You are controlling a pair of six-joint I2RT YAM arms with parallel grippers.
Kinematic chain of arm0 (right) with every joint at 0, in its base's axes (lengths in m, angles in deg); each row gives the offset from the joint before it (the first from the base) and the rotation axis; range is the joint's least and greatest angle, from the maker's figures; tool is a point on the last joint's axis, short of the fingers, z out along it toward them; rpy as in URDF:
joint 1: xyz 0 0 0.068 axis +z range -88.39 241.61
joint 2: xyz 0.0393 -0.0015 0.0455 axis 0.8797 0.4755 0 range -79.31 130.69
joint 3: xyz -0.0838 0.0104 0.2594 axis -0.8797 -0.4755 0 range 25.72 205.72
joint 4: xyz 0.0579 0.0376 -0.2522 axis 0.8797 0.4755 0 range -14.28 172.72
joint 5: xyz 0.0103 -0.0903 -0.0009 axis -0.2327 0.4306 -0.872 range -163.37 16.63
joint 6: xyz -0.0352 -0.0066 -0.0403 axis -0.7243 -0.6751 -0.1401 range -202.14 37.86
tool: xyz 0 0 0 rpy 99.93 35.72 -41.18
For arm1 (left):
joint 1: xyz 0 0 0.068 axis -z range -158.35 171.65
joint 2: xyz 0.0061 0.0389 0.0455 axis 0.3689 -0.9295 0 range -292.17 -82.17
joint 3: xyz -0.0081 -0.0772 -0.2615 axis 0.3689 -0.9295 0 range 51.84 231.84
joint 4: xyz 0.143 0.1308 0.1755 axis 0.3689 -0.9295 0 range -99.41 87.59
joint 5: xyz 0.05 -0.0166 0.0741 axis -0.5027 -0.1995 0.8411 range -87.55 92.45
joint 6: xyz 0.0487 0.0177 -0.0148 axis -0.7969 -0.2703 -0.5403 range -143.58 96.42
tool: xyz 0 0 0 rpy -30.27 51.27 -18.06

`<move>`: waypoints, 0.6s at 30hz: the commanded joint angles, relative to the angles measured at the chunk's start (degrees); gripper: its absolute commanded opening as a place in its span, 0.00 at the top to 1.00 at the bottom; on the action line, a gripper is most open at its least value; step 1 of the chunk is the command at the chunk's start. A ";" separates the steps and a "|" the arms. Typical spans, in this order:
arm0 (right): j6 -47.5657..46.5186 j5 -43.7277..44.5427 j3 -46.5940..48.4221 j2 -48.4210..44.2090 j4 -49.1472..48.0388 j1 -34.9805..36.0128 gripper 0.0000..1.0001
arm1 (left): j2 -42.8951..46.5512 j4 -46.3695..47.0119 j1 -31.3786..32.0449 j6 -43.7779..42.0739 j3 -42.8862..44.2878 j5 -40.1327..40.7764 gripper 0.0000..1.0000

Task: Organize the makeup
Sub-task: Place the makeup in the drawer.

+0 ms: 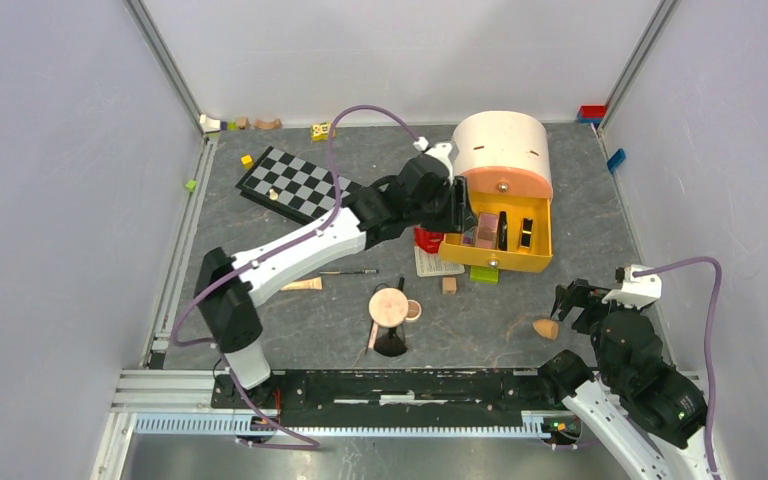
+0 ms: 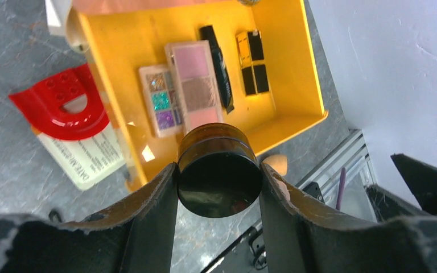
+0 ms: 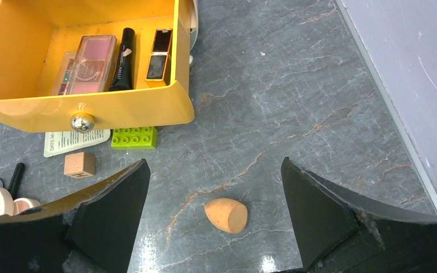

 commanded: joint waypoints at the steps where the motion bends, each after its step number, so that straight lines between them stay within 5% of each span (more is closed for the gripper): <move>1: -0.71 -0.01 -0.32 0.62 -1.94 0.38 0.07 | -5.98 0.33 0.14 -3.58 7.62 0.03 0.62; 18: -0.19 0.22 -0.41 0.32 -1.74 0.38 0.07 | -22.38 -12.04 0.25 -6.63 25.68 9.77 0.62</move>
